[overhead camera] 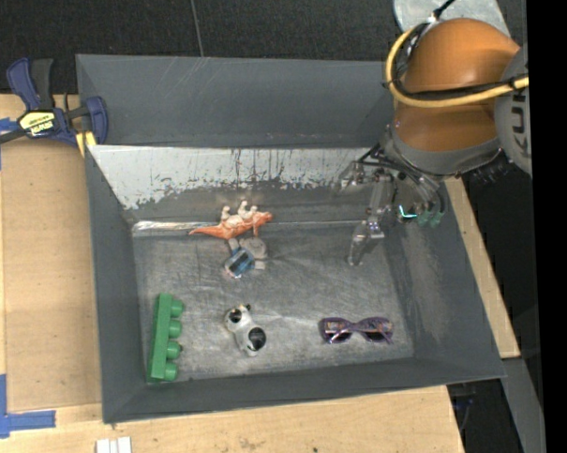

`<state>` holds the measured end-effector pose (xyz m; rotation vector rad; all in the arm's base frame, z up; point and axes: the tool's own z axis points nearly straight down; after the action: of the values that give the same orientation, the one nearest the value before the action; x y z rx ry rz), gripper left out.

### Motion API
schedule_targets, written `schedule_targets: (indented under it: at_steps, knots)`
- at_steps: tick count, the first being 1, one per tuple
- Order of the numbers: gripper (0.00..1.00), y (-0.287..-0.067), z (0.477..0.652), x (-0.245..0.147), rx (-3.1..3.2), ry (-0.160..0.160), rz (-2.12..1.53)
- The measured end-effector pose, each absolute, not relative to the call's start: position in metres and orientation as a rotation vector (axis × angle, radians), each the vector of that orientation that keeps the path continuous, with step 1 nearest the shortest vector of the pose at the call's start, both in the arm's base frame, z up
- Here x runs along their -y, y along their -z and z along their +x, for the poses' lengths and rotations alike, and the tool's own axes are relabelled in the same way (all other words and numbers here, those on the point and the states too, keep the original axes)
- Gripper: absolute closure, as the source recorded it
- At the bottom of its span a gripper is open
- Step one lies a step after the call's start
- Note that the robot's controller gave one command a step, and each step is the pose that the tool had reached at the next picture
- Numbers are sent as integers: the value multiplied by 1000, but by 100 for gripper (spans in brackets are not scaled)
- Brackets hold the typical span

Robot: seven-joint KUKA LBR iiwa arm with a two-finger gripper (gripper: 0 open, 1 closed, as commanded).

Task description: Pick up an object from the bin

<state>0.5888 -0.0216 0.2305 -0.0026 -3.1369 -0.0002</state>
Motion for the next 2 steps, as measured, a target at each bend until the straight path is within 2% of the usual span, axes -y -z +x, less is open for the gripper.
schedule_targets:
  at_steps: [1, 2]
  knots:
    - [0, -236, 590, 22, 3146, 0, -2]
    - [0, -191, 568, 34, 3145, -1, 143]
